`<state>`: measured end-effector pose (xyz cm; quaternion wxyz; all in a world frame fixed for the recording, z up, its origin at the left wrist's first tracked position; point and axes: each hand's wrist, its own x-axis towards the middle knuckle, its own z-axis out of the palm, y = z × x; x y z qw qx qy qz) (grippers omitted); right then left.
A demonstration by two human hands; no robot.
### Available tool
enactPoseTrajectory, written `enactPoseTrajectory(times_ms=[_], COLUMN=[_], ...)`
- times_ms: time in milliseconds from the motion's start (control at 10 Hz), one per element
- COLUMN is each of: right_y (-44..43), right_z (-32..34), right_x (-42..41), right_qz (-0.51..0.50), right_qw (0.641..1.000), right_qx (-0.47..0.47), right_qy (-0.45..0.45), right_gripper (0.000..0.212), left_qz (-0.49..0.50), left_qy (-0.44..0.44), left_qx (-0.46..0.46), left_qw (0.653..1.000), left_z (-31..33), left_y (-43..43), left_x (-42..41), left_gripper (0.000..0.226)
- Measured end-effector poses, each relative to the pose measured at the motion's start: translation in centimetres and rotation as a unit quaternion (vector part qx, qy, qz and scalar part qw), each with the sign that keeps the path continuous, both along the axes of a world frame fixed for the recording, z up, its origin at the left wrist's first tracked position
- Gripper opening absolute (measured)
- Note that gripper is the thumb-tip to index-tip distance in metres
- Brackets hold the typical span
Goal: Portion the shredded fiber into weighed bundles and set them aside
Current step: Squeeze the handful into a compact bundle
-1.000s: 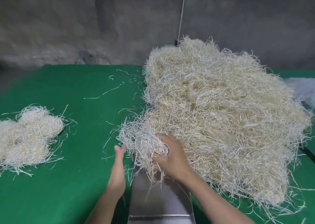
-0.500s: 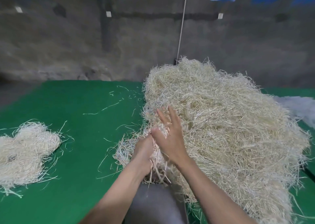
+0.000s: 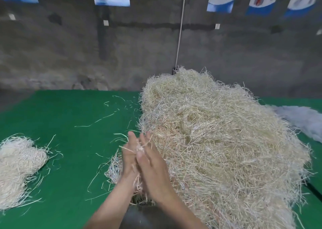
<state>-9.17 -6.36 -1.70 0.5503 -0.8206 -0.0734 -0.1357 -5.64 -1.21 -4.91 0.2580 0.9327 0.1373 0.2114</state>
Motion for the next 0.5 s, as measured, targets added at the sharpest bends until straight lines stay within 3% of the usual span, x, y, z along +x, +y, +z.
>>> enactPoseTrajectory(times_ms=[100,200,300,400,500], right_y=[-1.7,-0.8,-0.2,-1.7,-3.4], right_z=[1.7,0.8,0.1,2.2,2.6], right_x=[1.9,1.2,1.1,2.5,3.8], right_qz=[-0.042,-0.019,-0.106,-0.136,-0.156], right_qw=[0.999,0.996,0.987,0.942,0.937], right_qx=[0.016,0.084,0.121,0.305,0.31], right_qy=[0.022,0.014,-0.01,0.032,0.035], right_gripper=[0.051,0.022,0.015,0.027,0.039], left_qz=[-0.224,-0.211,-0.145,-0.156,-0.17], left_qy=[0.09,0.055,-0.009,-0.005,0.144], left_qx=[-0.602,-0.624,-0.61,-0.643,-0.742], left_qw=[0.761,0.751,0.779,0.75,0.632], left_z=[5.0,6.5,5.3,3.7,3.3], left_y=[-1.2,-0.4,-0.9,-0.7,-0.4], left_x=[0.1,1.6,2.0,1.2,0.1], left_gripper=[0.038,0.056,0.058,0.064,0.087])
